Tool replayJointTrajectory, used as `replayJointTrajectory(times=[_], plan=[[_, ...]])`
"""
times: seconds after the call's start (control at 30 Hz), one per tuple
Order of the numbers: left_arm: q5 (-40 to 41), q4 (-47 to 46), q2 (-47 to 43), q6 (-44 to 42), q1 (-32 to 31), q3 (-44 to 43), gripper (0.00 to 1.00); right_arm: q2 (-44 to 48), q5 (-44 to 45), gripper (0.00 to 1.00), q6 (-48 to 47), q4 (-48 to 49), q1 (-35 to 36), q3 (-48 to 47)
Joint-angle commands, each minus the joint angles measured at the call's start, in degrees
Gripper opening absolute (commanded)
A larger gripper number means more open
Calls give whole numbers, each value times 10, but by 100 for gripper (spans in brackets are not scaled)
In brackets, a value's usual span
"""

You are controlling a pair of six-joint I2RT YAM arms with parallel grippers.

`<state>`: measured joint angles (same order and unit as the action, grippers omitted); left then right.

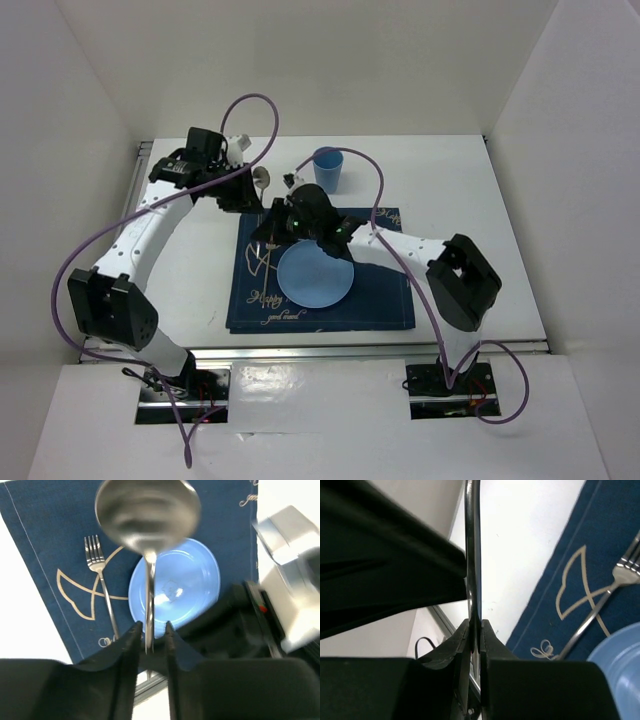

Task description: Set the dinner table for one person

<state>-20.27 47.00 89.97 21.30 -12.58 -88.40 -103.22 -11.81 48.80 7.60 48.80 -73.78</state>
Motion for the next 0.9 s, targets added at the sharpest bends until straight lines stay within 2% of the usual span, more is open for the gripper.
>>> replayJointTrajectory(times=[0.0, 0.03, 0.17, 0.23, 0.27, 0.37, 0.43, 0.53, 0.63, 0.77, 0.87], plan=[[-3, 0, -45, 9, -3, -29, 34, 33, -19, 0, -6, -36, -29, -5], [19, 0, -59, 3, -3, -38, 42, 55, -29, 0, -6, -47, -40, 0], [69, 1, -102, -53, 9, -60, 57, 138, -130, 0, -67, -125, -122, 58], [86, 1, -113, -60, 28, -60, 57, 172, -188, 0, -97, -177, -183, 89], [103, -4, -113, -65, 52, -51, 57, 202, -202, 0, -139, -235, -201, 97], [94, -20, -135, -95, 92, -7, 57, 255, -193, 0, -217, -331, -249, 144], [81, -25, -143, -129, 99, 31, 57, 279, -185, 0, -237, -345, -278, 203], [74, -25, -148, -151, 113, 59, 57, 318, -254, 0, -249, -315, -341, 273], [61, -31, -148, -151, 124, 66, 57, 294, -301, 0, -277, -297, -384, 284], [26, -31, -160, -151, 129, 71, 57, 208, -354, 0, -295, -291, -390, 296], [40, -31, -166, -145, 135, 71, 57, 166, -386, 0, -301, -247, -404, 318]])
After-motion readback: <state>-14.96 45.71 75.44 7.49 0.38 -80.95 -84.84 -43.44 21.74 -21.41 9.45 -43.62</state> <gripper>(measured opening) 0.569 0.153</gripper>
